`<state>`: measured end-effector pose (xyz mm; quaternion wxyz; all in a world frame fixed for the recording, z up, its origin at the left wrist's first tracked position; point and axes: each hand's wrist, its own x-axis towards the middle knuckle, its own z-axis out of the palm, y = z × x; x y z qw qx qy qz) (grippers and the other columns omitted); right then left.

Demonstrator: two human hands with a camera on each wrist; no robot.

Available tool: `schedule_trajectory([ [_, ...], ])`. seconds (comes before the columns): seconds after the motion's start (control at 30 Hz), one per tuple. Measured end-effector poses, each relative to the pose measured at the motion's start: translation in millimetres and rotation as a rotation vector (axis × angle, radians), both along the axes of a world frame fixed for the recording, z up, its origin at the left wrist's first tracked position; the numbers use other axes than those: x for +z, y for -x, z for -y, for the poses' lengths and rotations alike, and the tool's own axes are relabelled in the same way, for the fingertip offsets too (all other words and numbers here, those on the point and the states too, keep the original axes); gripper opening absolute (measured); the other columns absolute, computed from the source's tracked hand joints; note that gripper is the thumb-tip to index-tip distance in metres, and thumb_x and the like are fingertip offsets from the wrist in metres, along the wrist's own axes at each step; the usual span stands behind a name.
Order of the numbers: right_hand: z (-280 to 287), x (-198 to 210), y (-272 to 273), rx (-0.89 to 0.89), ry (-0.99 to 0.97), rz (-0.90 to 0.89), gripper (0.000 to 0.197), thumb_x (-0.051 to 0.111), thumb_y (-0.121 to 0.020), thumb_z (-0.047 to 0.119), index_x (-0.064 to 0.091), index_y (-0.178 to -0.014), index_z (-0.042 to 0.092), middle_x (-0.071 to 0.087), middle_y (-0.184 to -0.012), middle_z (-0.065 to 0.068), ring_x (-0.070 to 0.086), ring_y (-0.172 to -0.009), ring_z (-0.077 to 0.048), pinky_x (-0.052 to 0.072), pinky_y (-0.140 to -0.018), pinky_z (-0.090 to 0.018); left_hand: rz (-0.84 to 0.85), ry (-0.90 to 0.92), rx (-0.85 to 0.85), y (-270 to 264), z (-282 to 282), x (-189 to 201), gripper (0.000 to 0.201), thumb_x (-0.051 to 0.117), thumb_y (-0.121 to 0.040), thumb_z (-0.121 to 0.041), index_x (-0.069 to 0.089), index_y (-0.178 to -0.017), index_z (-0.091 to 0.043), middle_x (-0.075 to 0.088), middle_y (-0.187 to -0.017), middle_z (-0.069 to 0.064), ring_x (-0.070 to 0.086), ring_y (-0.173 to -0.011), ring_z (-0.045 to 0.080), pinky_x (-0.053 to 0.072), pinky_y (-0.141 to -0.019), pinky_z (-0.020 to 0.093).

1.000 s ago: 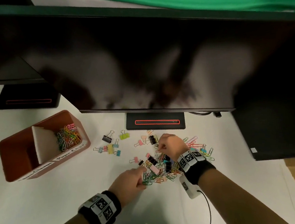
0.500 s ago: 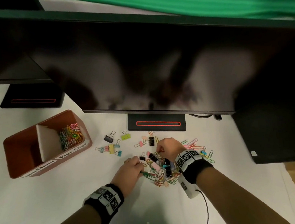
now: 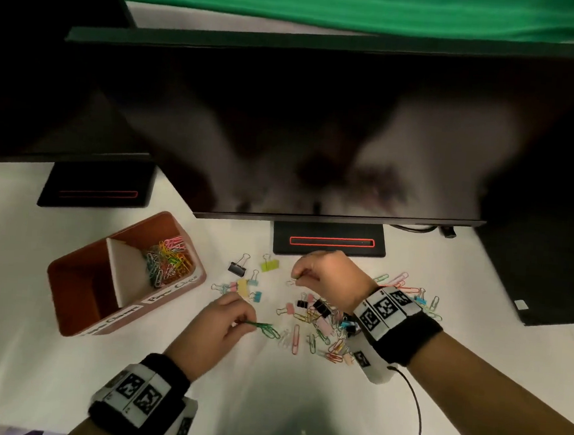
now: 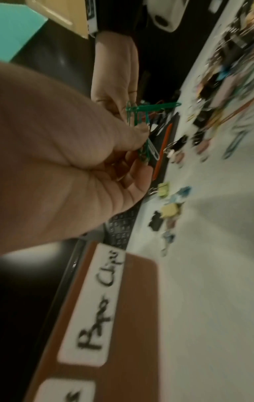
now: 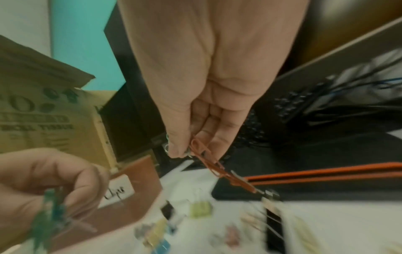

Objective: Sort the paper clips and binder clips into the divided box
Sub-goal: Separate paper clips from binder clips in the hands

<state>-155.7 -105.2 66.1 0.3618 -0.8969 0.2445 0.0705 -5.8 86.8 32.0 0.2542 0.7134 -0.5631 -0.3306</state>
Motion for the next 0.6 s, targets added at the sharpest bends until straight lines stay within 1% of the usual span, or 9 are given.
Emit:
schedule_trajectory([
  [0.03, -6.6, 7.0, -13.2, 0.006, -0.006, 0.056, 0.018, 0.061, -0.089, 0.014, 0.068, -0.105, 0.009, 0.069, -0.108, -0.006, 0.062, -0.096, -0.018, 0.042, -0.083, -0.016, 0.013, 0.027, 0.023, -11.2, -4.0, 10.4, 0.008, 0.066, -0.084, -0.014, 0.061, -0.081, -0.021, 0.052, -0.084, -0.013, 0.052, -0.079, -0.003, 0.039, -0.067, 0.006],
  [0.1, -21.5, 18.6, -45.2, 0.014, -0.016, 0.154, 0.016, 0.064, -0.086, 0.014, 0.07, -0.101, 0.01, 0.07, -0.103, -0.006, 0.063, -0.091, -0.017, 0.04, -0.079, -0.014, 0.037, 0.064, 0.09, -35.7, -12.0, 30.2, 0.009, 0.066, -0.083, -0.012, 0.06, -0.081, -0.019, 0.052, -0.083, -0.013, 0.052, -0.078, -0.002, 0.039, -0.065, 0.007],
  [0.2, -42.8, 29.8, -101.5, -0.01, -0.088, 0.276, 0.014, 0.067, -0.083, 0.013, 0.07, -0.096, 0.011, 0.071, -0.094, -0.007, 0.064, -0.084, -0.018, 0.049, -0.081, -0.025, 0.054, 0.067, 0.257, -76.3, -25.9, 46.2, 0.01, 0.066, -0.083, -0.015, 0.06, -0.081, -0.022, 0.054, -0.083, -0.01, 0.054, -0.078, 0.004, 0.041, -0.067, 0.011],
  [0.23, -49.8, 32.0, -120.4, -0.017, -0.112, 0.299, 0.014, 0.067, -0.083, 0.012, 0.07, -0.096, 0.011, 0.071, -0.093, -0.008, 0.065, -0.084, -0.018, 0.05, -0.082, -0.027, 0.038, 0.067, 0.32, -88.7, -30.0, 48.8, 0.012, 0.067, -0.082, -0.015, 0.059, -0.08, -0.024, 0.056, -0.083, -0.008, 0.056, -0.077, 0.006, 0.044, -0.069, 0.015],
  [0.27, -56.3, 32.0, -139.1, -0.025, -0.129, 0.315, 0.014, 0.067, -0.083, 0.012, 0.07, -0.097, 0.011, 0.071, -0.094, -0.008, 0.065, -0.086, -0.018, 0.05, -0.083, -0.027, 0.024, 0.064, 0.377, -100.7, -33.5, 49.5, 0.015, 0.067, -0.082, -0.014, 0.059, -0.079, -0.026, 0.058, -0.083, -0.006, 0.058, -0.078, 0.008, 0.046, -0.071, 0.019],
  [0.37, -73.4, 22.7, -185.1, -0.047, -0.174, 0.299, 0.021, 0.064, -0.085, 0.009, 0.067, -0.106, 0.01, 0.071, -0.104, -0.009, 0.065, -0.097, -0.018, 0.049, -0.092, -0.028, 0.077, 0.027, 0.508, -124.2, -36.2, 46.6, 0.012, 0.065, -0.084, -0.013, 0.06, -0.078, -0.023, 0.062, -0.082, -0.003, 0.058, -0.08, 0.01, 0.045, -0.074, 0.017],
  [0.47, -84.8, 6.7, -207.8, -0.033, -0.184, 0.177, 0.029, 0.058, -0.09, 0.012, 0.061, -0.119, 0.011, 0.068, -0.113, -0.012, 0.063, -0.105, -0.023, 0.048, -0.097, -0.032, 0.0, -0.042, 0.647, -133.4, -31.2, 35.1, 0.008, 0.069, -0.081, -0.012, 0.064, -0.086, -0.014, 0.067, -0.084, 0.003, 0.062, -0.081, 0.017, 0.05, -0.081, 0.03],
  [0.53, -86.9, 1.0, -205.6, -0.03, -0.181, 0.138, 0.031, 0.055, -0.092, 0.018, 0.058, -0.123, 0.012, 0.067, -0.116, -0.011, 0.062, -0.107, -0.024, 0.047, -0.098, -0.032, -0.027, -0.089, 0.665, -132.1, -29.5, 27.4, 0.023, 0.073, -0.077, -0.012, 0.064, -0.097, -0.011, 0.065, -0.094, 0.003, 0.061, -0.088, 0.017, 0.047, -0.084, 0.025],
  [0.6, -83.6, 0.1, -192.0, -0.039, -0.173, 0.188, 0.029, 0.051, -0.094, 0.022, 0.059, -0.122, 0.015, 0.068, -0.116, -0.008, 0.063, -0.105, -0.021, 0.048, -0.097, -0.032, 0.094, -0.079, 0.583, -128.3, -29.1, 25.3, 0.038, 0.074, -0.076, -0.013, 0.062, -0.111, -0.012, 0.057, -0.106, -0.001, 0.056, -0.094, 0.012, 0.042, -0.09, 0.021],
])
